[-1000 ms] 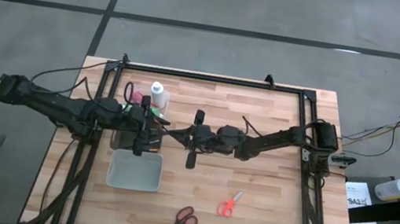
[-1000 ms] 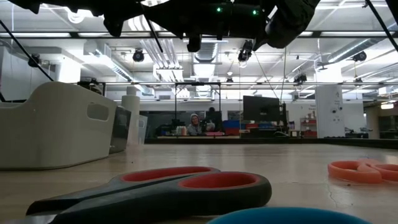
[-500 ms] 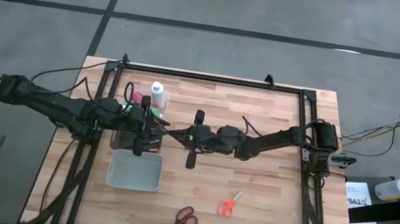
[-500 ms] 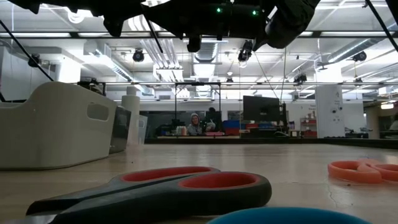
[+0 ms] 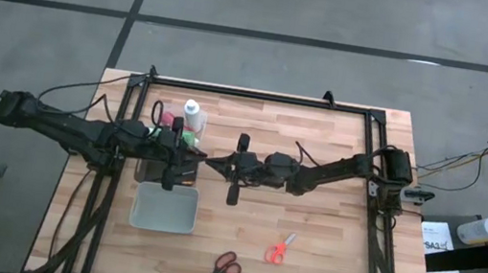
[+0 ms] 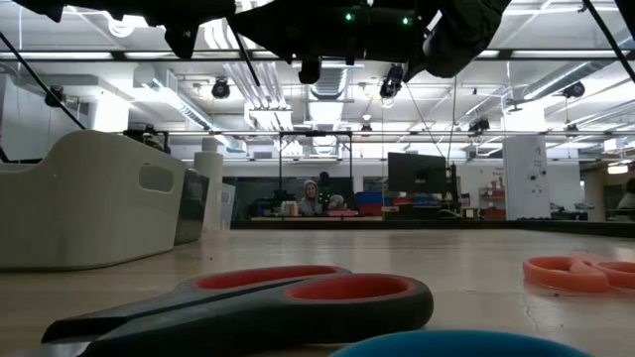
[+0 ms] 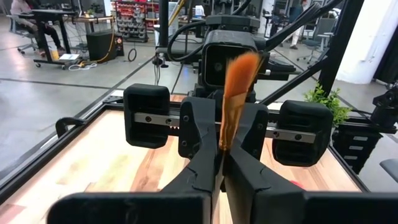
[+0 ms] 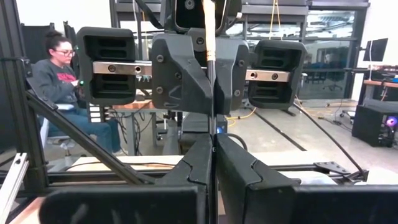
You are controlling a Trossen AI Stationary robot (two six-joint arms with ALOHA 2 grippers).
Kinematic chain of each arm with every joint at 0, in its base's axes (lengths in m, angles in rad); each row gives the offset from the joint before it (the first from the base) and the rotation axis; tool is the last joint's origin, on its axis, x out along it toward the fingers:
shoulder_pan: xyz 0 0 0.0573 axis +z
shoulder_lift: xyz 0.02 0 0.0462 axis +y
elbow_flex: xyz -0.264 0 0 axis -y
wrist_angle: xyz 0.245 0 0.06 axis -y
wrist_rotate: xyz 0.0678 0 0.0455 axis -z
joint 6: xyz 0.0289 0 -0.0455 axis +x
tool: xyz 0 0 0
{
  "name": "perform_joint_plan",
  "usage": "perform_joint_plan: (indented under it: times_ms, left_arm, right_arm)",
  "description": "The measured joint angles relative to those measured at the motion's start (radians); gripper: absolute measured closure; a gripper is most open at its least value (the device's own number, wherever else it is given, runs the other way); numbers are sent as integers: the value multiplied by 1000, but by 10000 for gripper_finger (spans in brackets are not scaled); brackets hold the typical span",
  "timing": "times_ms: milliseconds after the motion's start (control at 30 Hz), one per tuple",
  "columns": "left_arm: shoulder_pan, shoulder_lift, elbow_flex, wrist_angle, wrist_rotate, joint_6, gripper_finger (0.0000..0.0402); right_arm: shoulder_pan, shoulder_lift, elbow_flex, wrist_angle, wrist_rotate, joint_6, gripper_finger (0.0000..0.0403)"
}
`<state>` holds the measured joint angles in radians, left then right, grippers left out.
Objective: Pick & Place Paint Supplies
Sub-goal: Put the orange paint brush into the black bin
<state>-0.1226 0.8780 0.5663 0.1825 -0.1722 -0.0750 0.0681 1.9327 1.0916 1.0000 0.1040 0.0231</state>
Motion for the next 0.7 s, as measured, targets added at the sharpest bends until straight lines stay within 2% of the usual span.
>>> perform_joint_plan:
  times_ms: [567,700]
  left_arm:
    - [0,0,0,-3,0,0,386]
    - [0,0,0,-3,0,0,387]
  right_arm:
    - [0,0,0,-8,0,-3,390]
    - [-1,0,0,-8,0,49,390]
